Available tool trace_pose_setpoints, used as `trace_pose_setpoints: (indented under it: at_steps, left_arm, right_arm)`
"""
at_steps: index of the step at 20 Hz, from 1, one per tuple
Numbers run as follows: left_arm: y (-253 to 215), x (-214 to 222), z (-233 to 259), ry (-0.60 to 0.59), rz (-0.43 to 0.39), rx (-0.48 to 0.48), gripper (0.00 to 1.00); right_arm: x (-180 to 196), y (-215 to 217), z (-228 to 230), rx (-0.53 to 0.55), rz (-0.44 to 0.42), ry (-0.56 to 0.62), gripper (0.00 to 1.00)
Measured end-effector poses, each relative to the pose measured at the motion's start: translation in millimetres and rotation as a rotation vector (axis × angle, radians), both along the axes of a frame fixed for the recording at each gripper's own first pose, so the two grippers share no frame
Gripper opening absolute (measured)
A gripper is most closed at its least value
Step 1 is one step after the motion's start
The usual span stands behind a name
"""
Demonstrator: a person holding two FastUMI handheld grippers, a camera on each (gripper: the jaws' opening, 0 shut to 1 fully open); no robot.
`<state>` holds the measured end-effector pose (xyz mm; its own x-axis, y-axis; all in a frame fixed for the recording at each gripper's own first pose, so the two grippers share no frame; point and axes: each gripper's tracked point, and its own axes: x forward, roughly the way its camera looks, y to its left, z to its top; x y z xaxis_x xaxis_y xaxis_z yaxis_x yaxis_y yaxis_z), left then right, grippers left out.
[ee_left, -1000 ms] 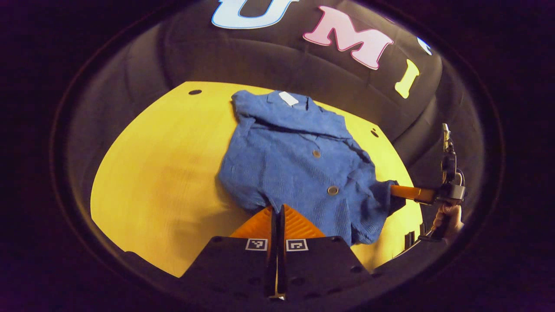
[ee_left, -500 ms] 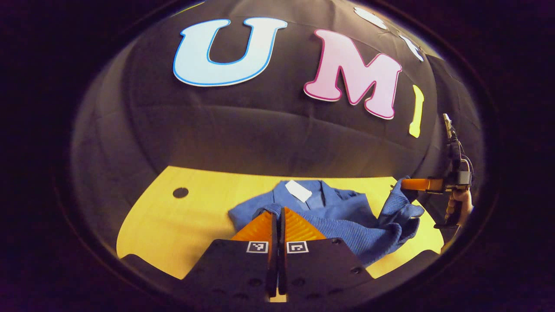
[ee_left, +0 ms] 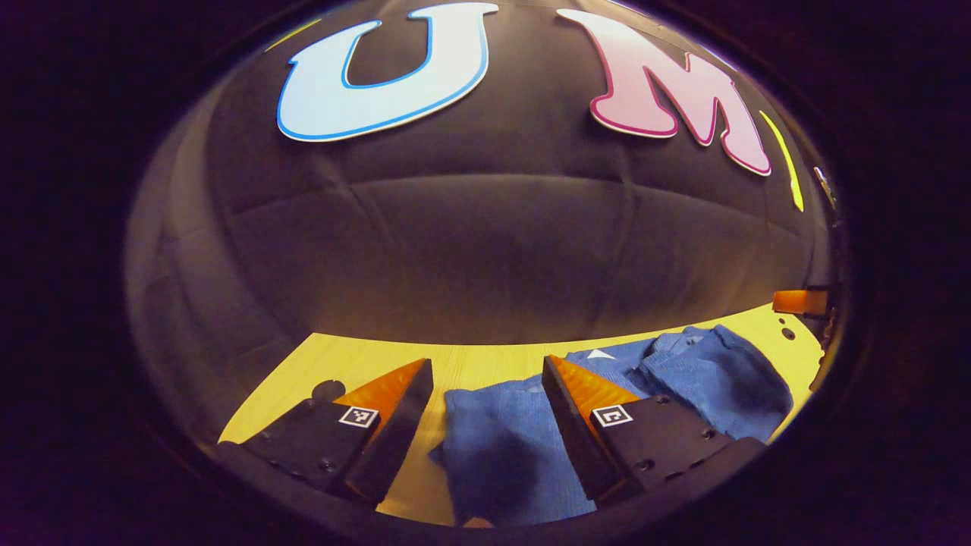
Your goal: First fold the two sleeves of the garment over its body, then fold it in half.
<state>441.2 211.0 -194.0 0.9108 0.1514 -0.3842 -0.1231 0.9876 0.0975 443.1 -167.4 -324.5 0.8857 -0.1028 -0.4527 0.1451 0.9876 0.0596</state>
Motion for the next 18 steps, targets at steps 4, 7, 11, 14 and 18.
trace_pose_setpoints:
  at_steps: [4,7,11,14,18]
  left_arm:
    - [-29.8,-47.3,53.8,-0.114,-0.039,0.0,0.85]
    - [-60.0,-101.8,103.4,-0.202,-0.077,-0.039,0.84]
    - [-85.6,-176.6,182.6,-0.389,-0.129,0.026,0.83]
    - [-105.4,-255.6,217.7,-0.449,-0.16,0.02,0.82]
    - [-121.1,-357.3,231.1,-0.427,-0.161,-0.006,0.82]
  right_arm:
    - [-37.1,12.2,61.0,-0.105,0.045,-0.126,0.97]
    - [-81.7,31.2,102.6,-0.114,0.056,-0.196,0.97]
    - [-160.3,61.0,156.8,-0.11,0.081,-0.251,0.97]
    - [-230.8,84.8,205.2,-0.112,0.099,-0.312,0.97]
    - [-328.9,107.1,247.4,-0.072,0.096,-0.365,0.96]
